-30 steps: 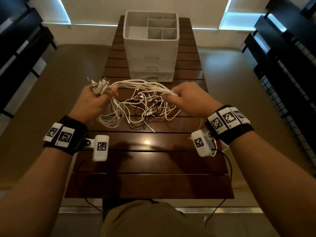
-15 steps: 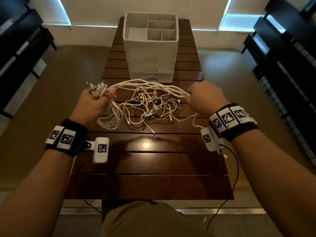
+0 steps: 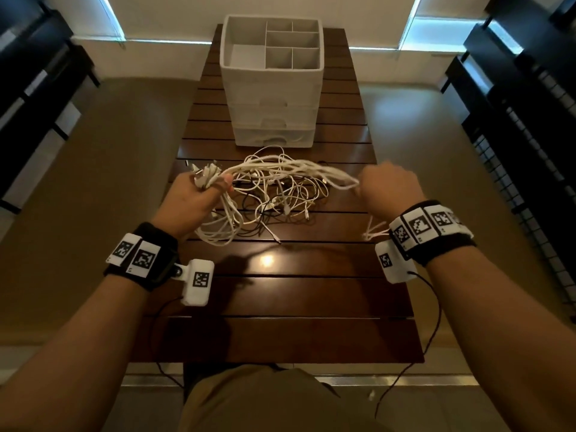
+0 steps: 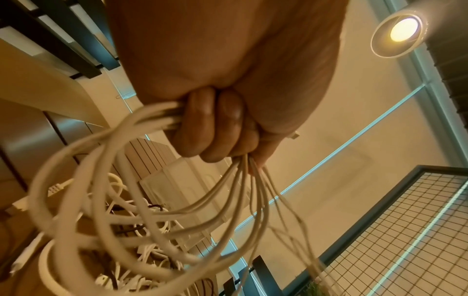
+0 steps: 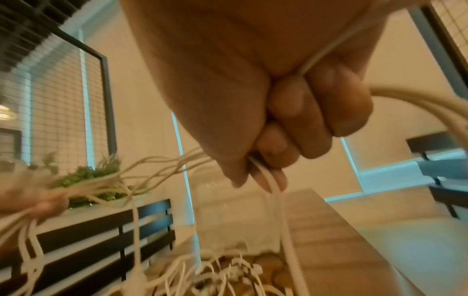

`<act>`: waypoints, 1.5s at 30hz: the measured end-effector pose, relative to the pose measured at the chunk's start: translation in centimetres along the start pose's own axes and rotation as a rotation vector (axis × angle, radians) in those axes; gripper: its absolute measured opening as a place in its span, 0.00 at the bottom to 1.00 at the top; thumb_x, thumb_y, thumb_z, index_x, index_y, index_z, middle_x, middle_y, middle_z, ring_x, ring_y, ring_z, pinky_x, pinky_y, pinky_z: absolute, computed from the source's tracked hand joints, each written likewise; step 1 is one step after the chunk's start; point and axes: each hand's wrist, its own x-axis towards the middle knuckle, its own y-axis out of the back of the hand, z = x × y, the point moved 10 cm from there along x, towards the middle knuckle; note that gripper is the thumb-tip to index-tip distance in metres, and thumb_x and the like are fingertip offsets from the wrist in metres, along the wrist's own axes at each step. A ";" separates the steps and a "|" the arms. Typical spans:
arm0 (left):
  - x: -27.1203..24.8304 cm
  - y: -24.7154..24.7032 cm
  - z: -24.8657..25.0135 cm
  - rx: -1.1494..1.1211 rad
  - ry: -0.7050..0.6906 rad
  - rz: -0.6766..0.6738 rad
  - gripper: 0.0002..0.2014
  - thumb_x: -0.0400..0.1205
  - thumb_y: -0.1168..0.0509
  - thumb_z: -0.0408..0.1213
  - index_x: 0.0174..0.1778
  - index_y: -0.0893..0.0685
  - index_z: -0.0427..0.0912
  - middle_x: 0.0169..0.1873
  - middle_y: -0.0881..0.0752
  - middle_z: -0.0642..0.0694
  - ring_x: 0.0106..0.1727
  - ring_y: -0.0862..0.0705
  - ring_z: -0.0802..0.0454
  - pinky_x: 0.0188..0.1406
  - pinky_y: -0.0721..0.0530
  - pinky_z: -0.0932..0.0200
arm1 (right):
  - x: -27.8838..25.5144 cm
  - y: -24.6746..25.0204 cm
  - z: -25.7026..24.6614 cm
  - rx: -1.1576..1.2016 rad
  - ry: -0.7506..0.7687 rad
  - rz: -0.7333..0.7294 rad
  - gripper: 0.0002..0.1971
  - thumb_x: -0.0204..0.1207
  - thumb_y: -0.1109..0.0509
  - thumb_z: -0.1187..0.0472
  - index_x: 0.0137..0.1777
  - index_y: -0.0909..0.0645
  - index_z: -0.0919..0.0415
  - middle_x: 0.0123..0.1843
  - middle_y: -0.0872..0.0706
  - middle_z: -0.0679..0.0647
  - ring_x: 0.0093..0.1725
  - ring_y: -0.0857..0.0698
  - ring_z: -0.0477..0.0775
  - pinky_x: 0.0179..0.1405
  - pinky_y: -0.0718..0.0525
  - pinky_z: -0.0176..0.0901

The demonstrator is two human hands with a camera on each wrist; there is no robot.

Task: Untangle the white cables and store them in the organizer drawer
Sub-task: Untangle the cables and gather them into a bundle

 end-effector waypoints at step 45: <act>-1.8 1.7 -2.3 -0.008 0.157 -0.086 0.13 0.90 0.33 0.39 0.43 0.12 0.36 0.20 0.19 0.60 0.22 0.23 0.66 0.26 0.27 0.71 | 0.0 -7.9 3.6 -0.044 -0.021 -0.379 0.37 0.70 0.18 0.35 0.71 0.25 0.56 0.67 0.16 0.58 0.64 0.16 0.64 0.66 0.16 0.61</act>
